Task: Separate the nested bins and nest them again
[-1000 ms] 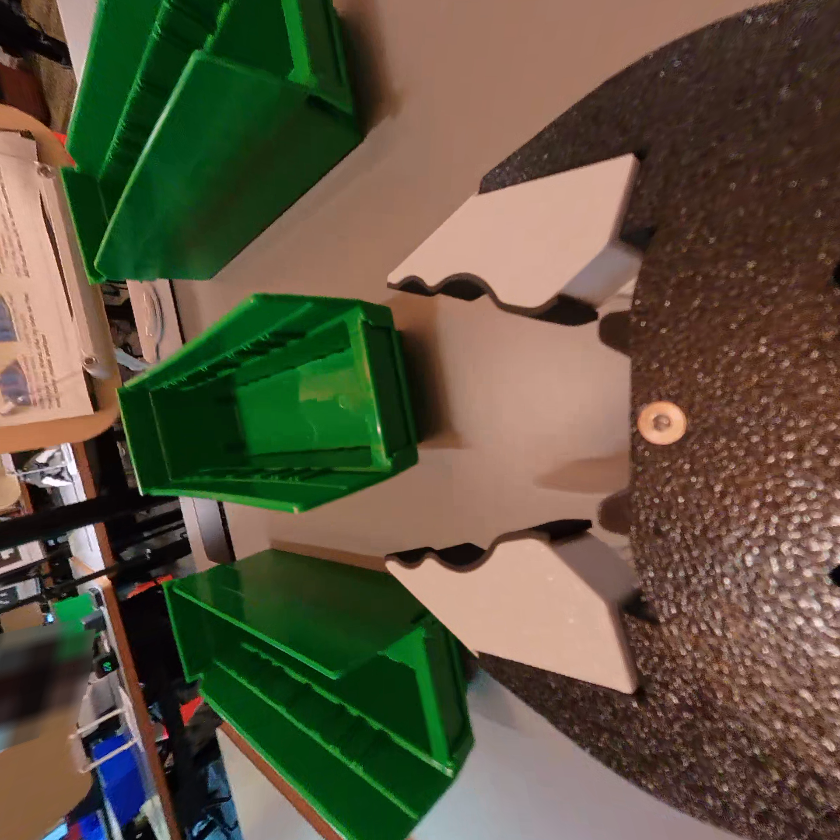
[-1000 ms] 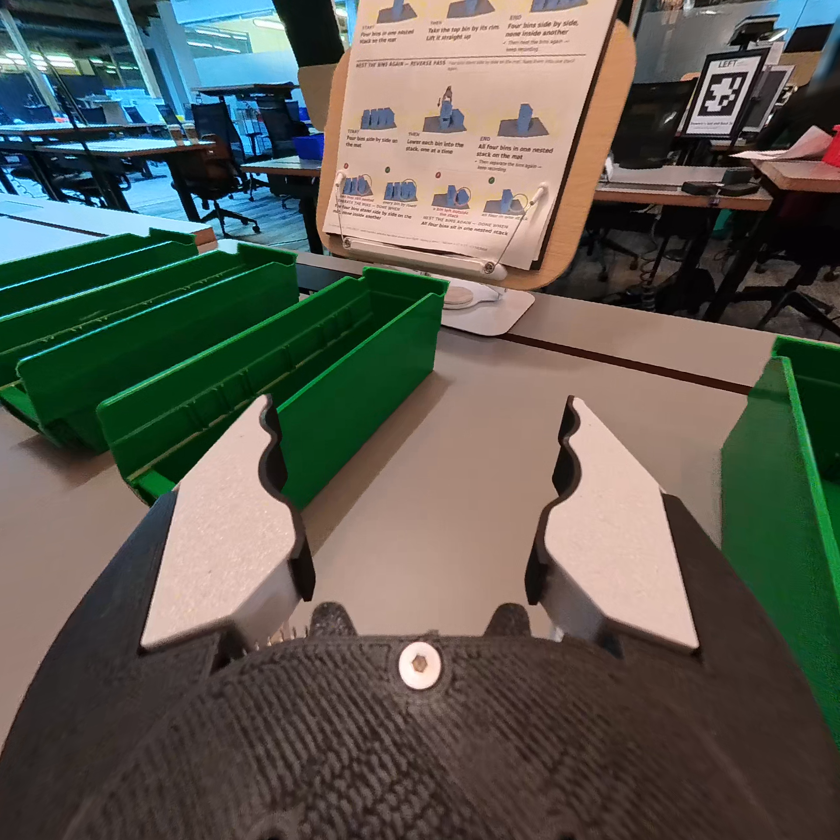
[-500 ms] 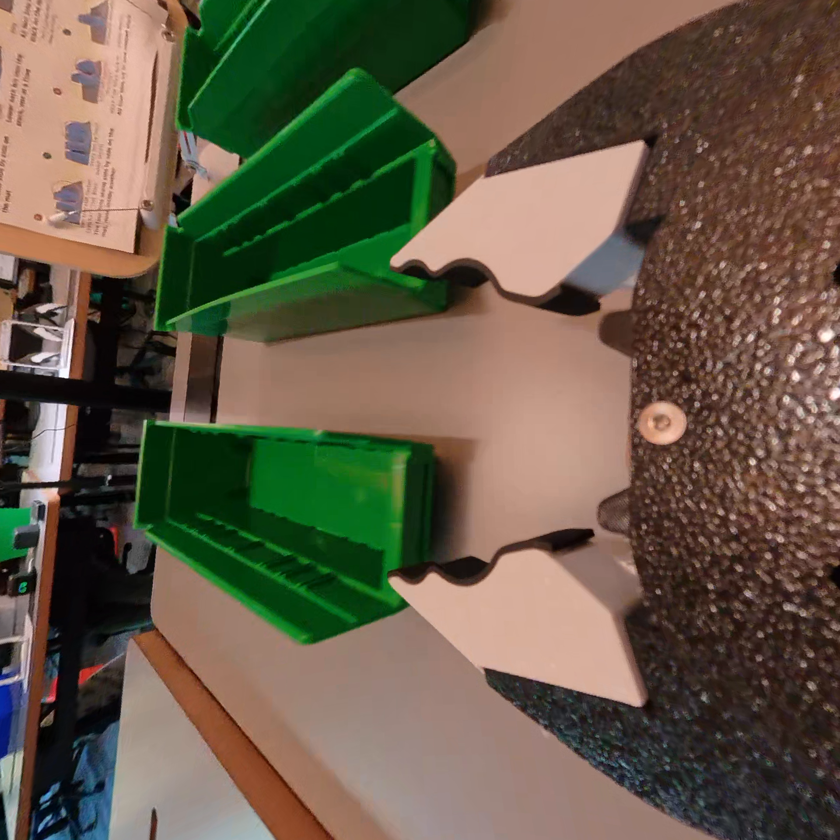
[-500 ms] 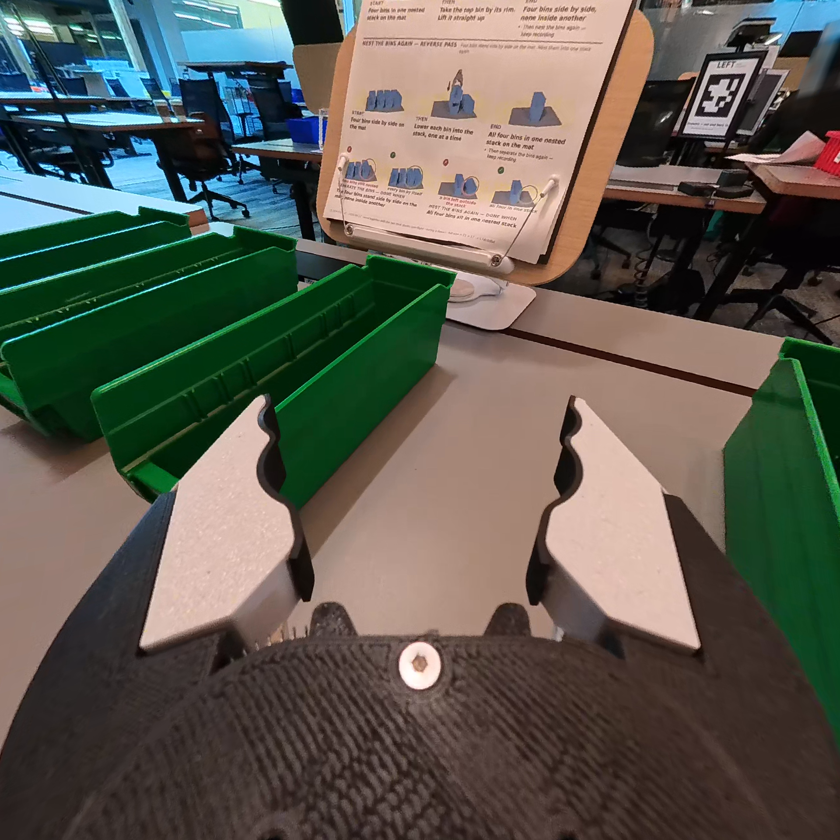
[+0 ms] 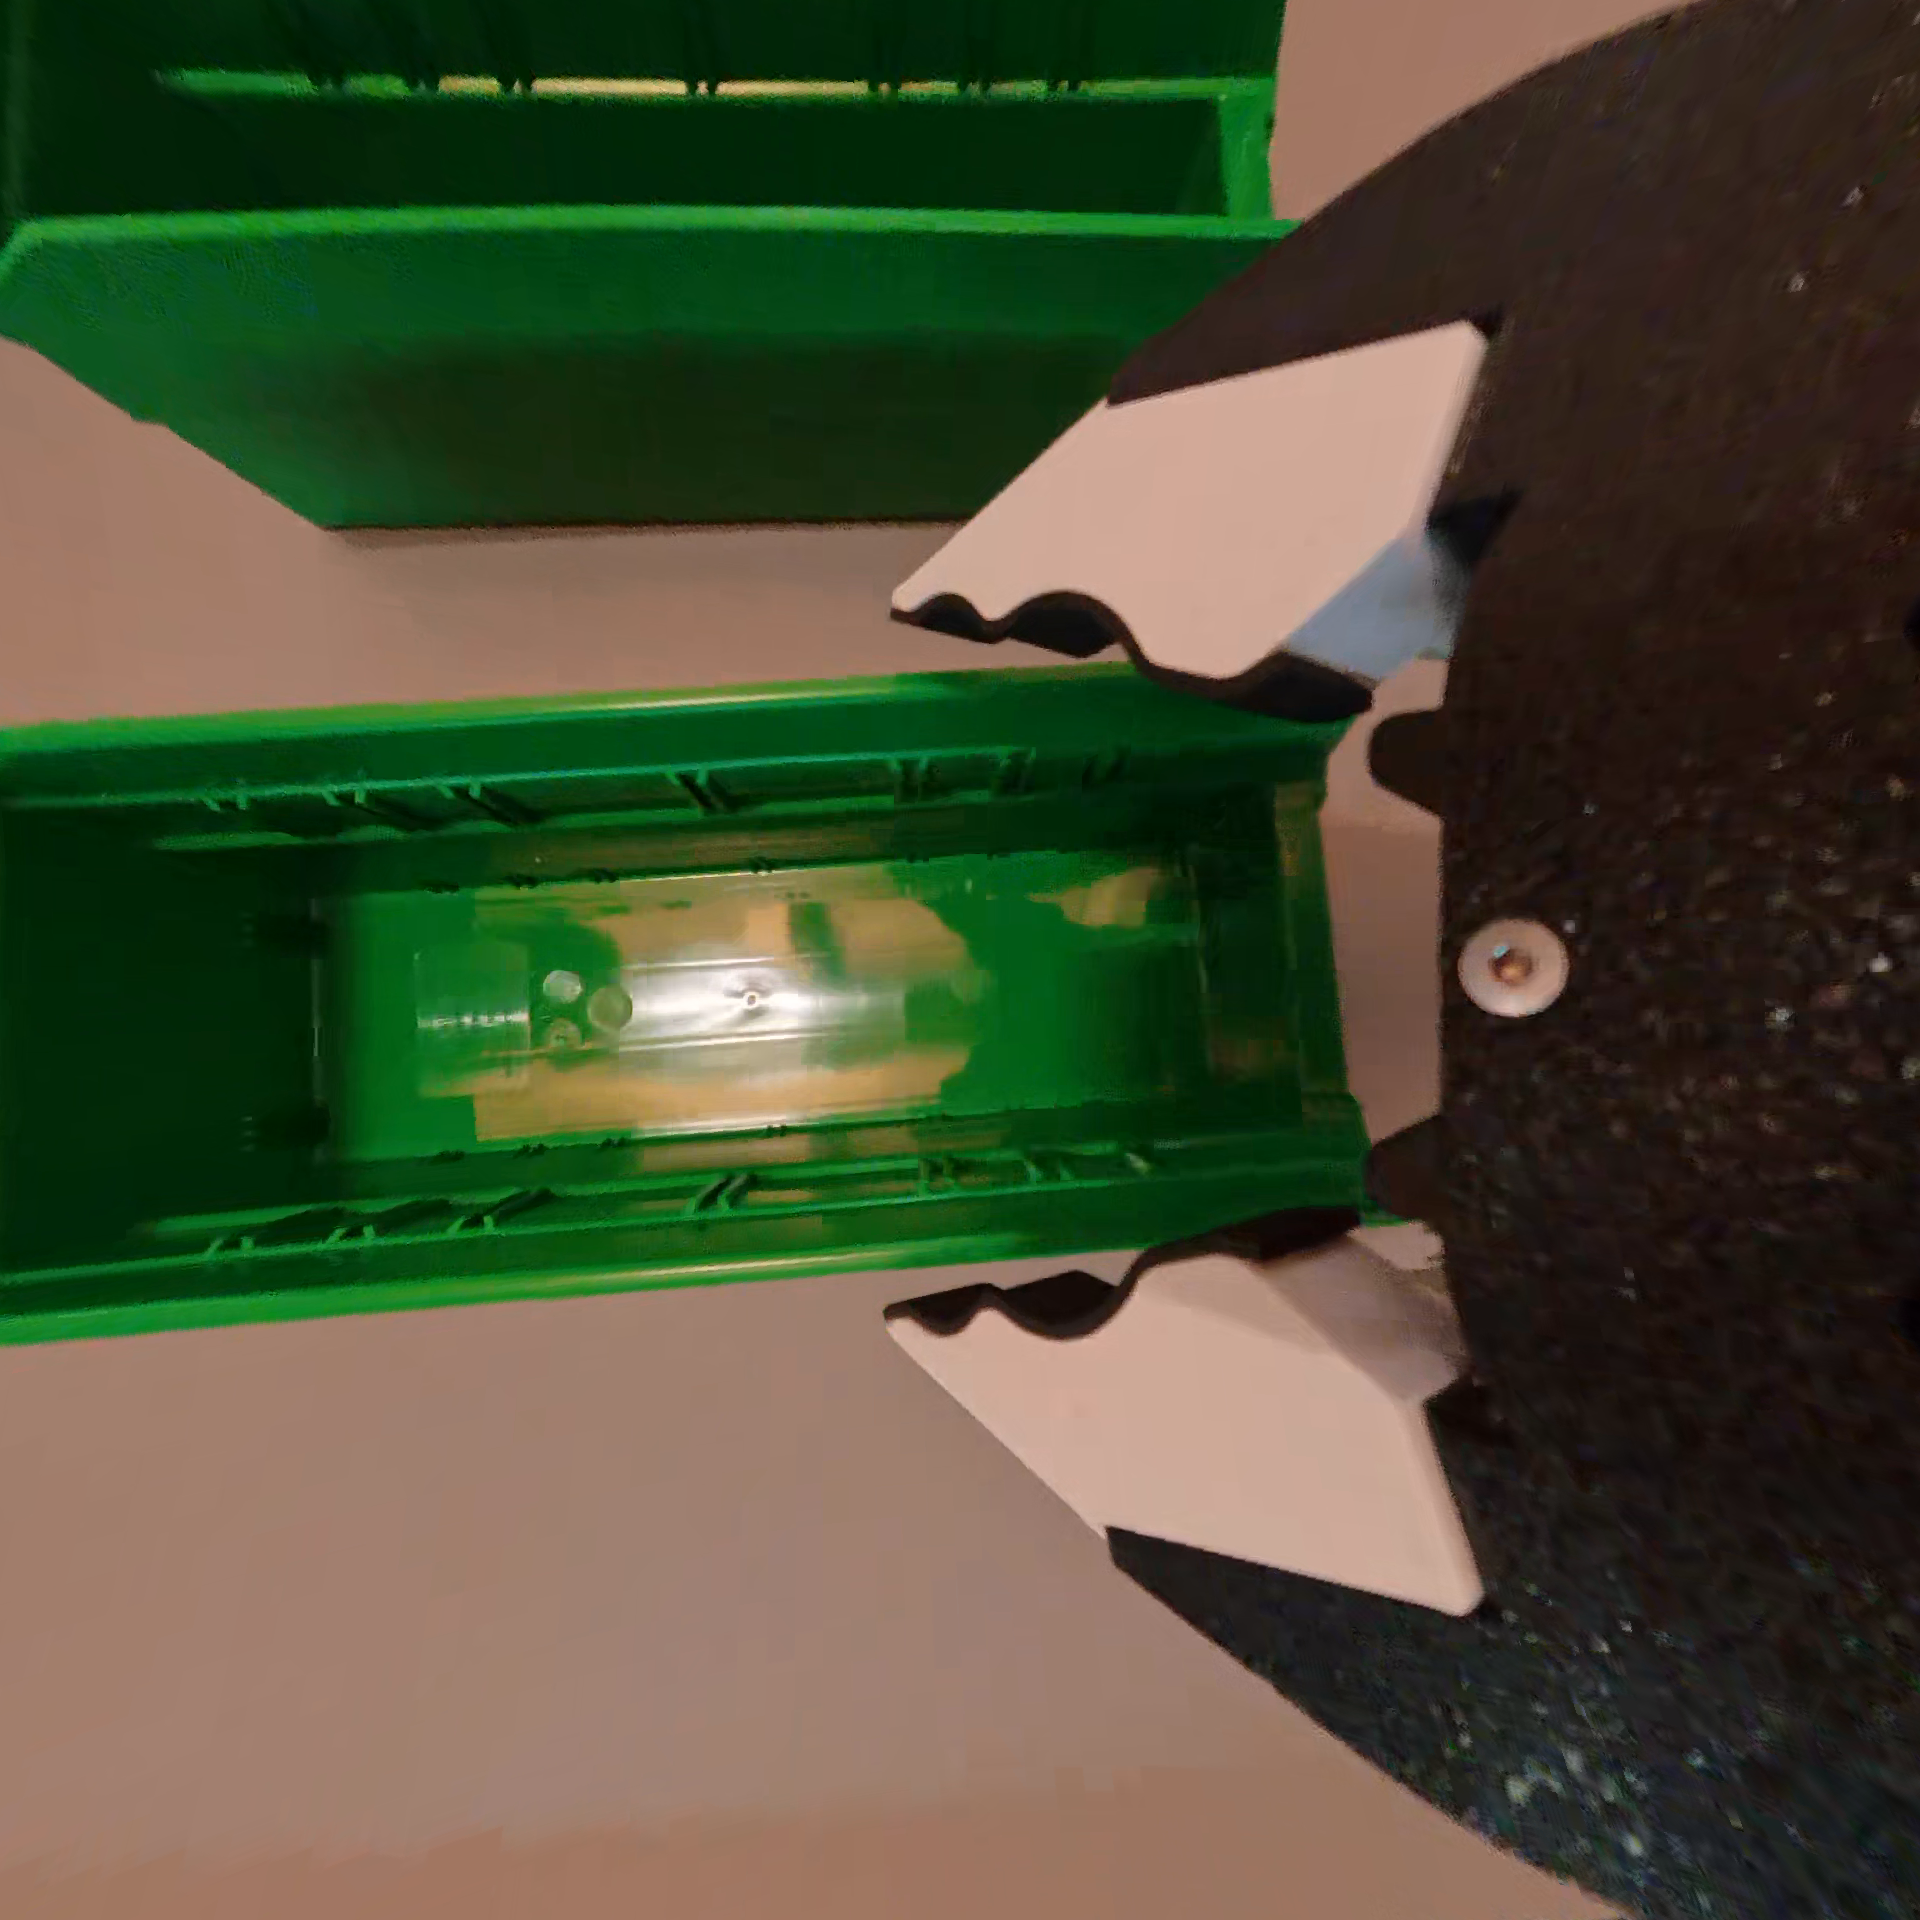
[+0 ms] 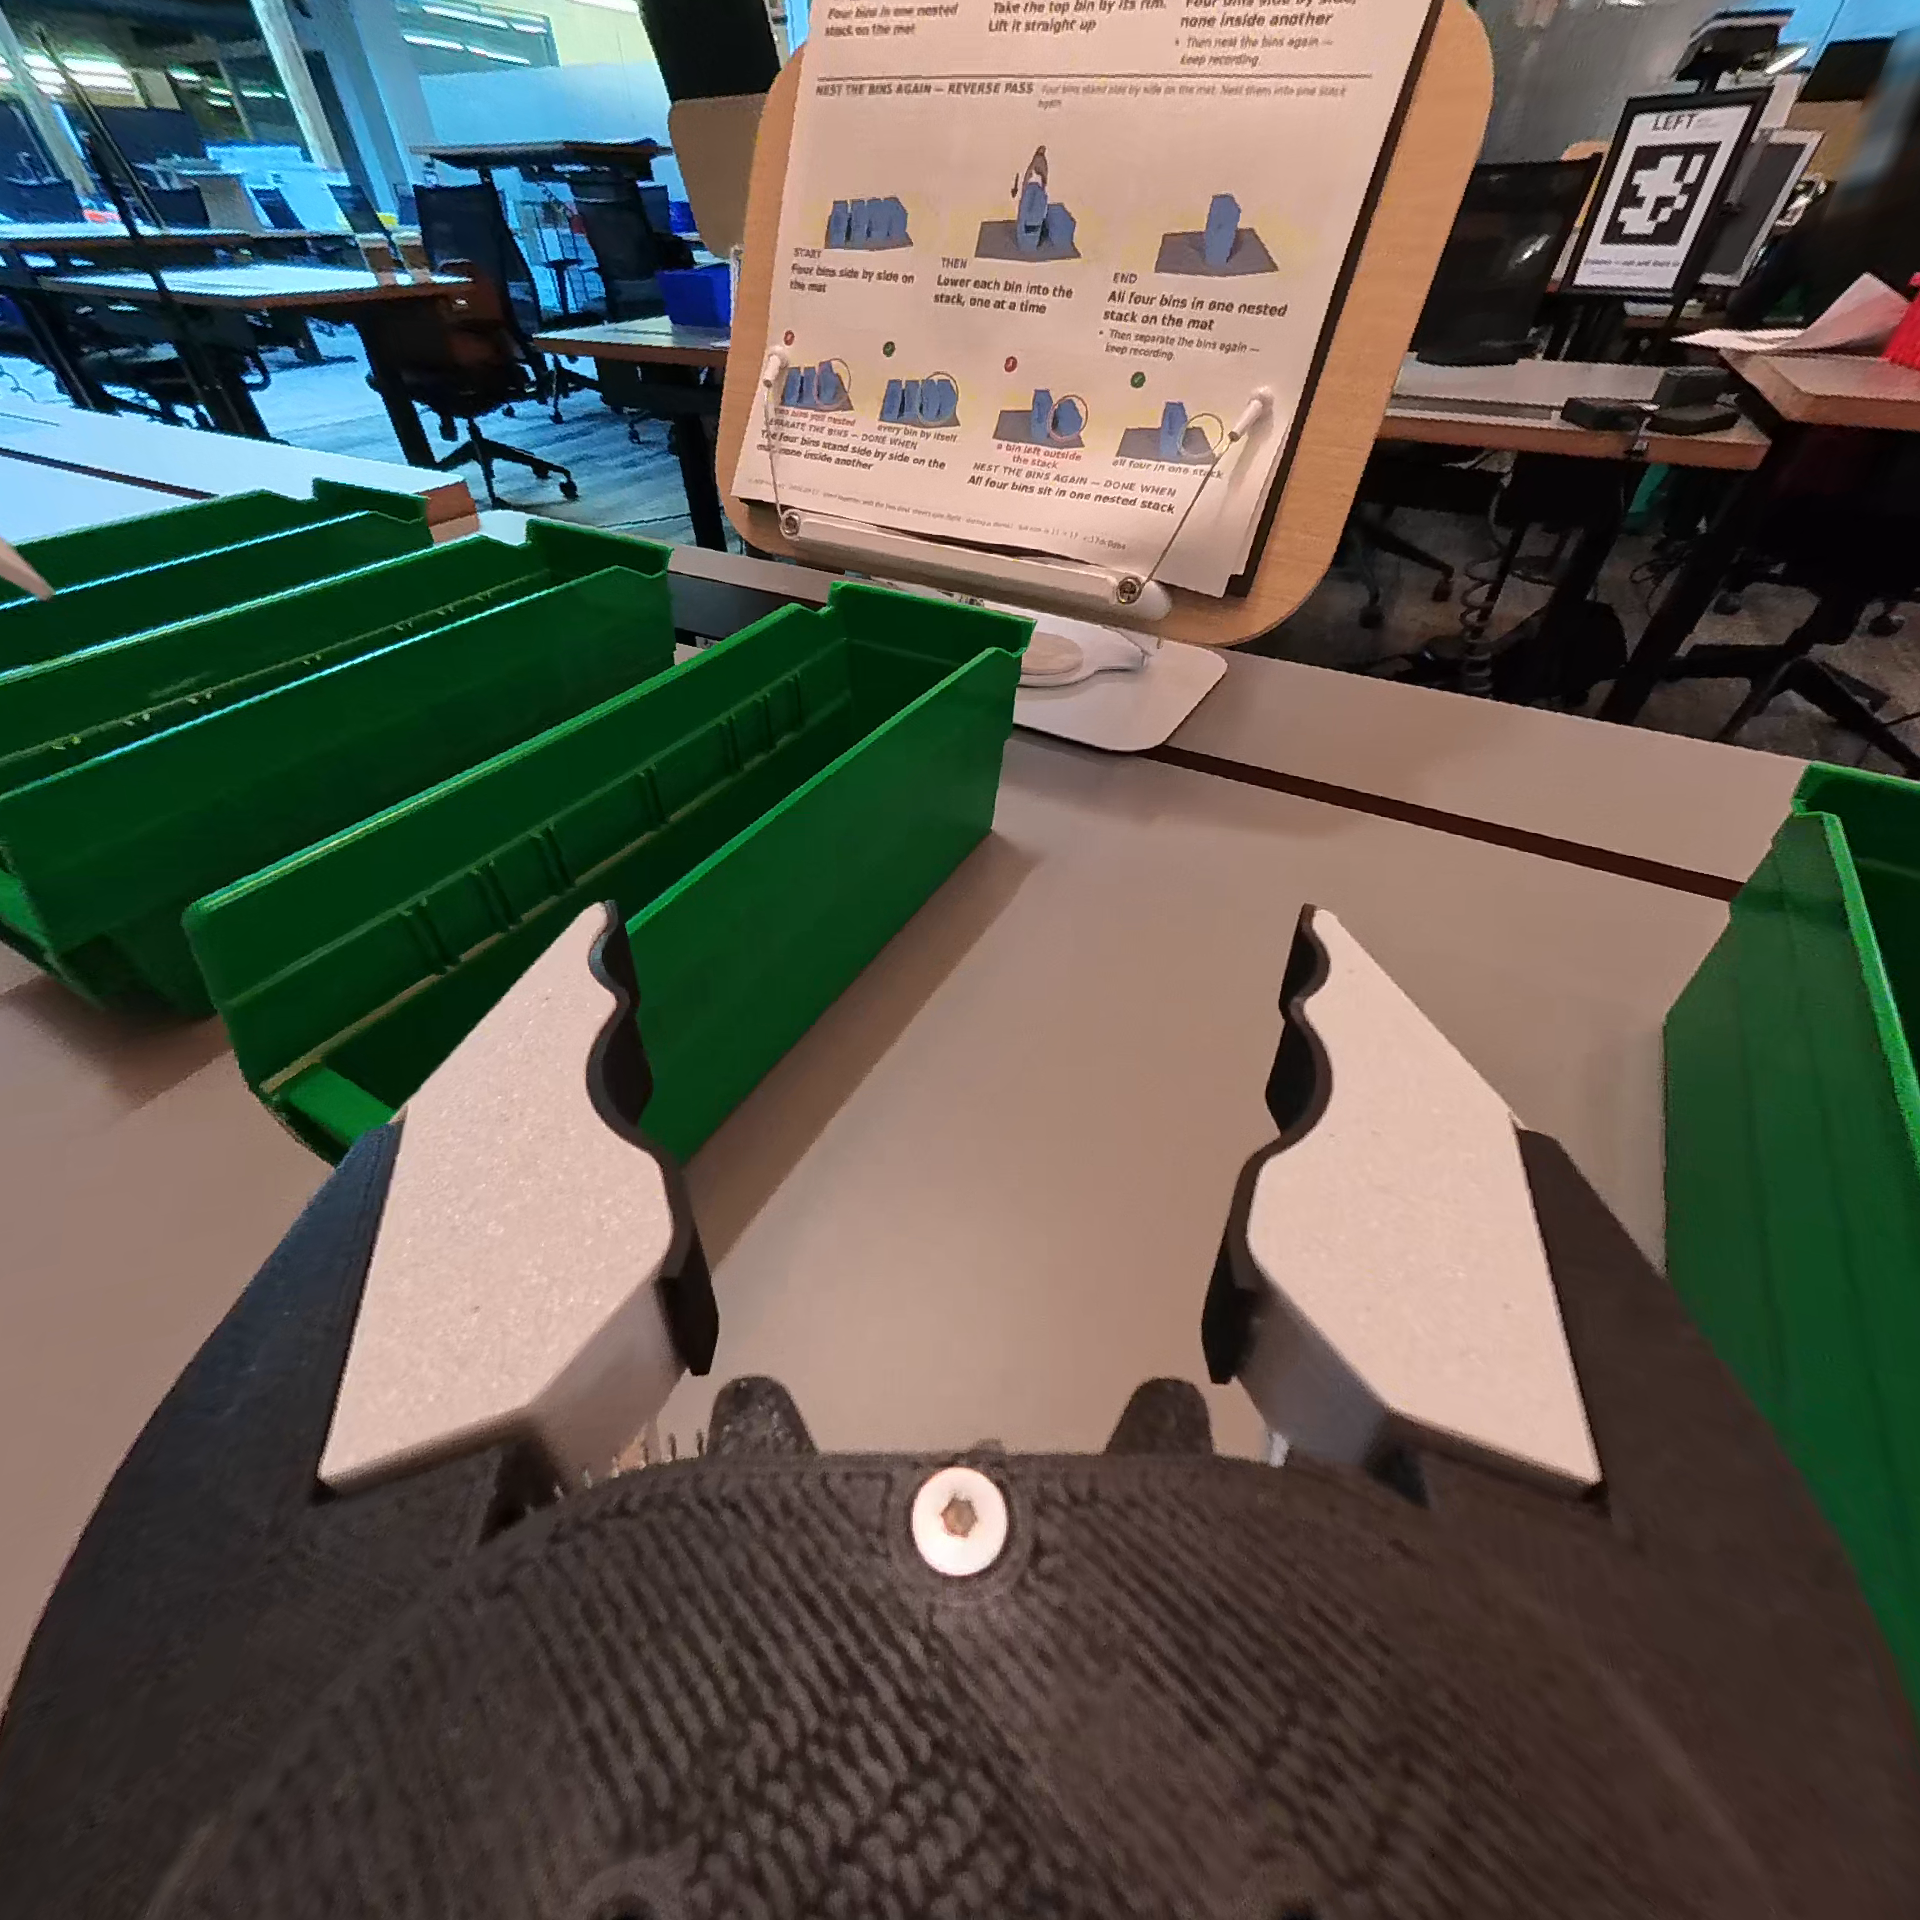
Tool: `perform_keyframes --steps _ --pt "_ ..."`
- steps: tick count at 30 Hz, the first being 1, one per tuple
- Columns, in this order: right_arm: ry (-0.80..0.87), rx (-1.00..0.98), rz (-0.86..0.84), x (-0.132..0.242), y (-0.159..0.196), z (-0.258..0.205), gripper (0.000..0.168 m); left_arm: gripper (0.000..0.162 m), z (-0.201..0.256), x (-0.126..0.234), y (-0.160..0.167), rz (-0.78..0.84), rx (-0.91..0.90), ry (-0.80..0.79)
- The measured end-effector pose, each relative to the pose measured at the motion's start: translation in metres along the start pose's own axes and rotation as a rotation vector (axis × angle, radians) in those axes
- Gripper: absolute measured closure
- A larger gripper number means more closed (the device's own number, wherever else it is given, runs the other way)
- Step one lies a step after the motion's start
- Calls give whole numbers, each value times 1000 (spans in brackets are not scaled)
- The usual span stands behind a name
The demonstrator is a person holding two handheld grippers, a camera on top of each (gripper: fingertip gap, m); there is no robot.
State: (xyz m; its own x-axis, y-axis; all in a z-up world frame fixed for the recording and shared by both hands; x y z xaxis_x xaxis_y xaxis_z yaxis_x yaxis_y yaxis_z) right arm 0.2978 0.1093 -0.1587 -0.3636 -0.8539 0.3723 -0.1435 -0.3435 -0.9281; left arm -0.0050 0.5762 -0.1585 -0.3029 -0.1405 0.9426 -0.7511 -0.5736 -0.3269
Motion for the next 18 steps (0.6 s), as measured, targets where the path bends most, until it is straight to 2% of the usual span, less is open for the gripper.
perform_keyframes --steps 1,9,10,13,15,18 --pt "2 0 -1 0 0 1 46 40 0 -6 -5 -22 3 8" --pt "0 -45 -12 -1 6 15 48 34 -2 -34 -25 -158 3 -33" --pt "1 -48 -12 -1 7 17 48 36 -2 -34 -26 -177 0 -38" --pt "-1 -57 -12 -1 7 19 49 61 -4 -30 -29 -240 12 -22" --pt "0 -64 -11 0 7 20 49 66 -7 -27 -29 -287 57 -25" --pt "8 -53 -7 3 6 22 49 64 -6 -12 -37 -272 149 -27"
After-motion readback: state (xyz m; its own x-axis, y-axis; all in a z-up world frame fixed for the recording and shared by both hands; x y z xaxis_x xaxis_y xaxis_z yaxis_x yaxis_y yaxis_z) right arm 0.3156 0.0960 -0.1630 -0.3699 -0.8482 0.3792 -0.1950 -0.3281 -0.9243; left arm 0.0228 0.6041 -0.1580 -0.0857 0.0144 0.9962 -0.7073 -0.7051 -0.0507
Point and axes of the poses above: each gripper's, where its closed fingertips meet, x back along the fingers, y out of its underside, z = x × y across the jaws, the point moved 7 cm from there along x, back along the fingers, and after that the axes turned 12 degrees about -z, right-handed, at the moved point
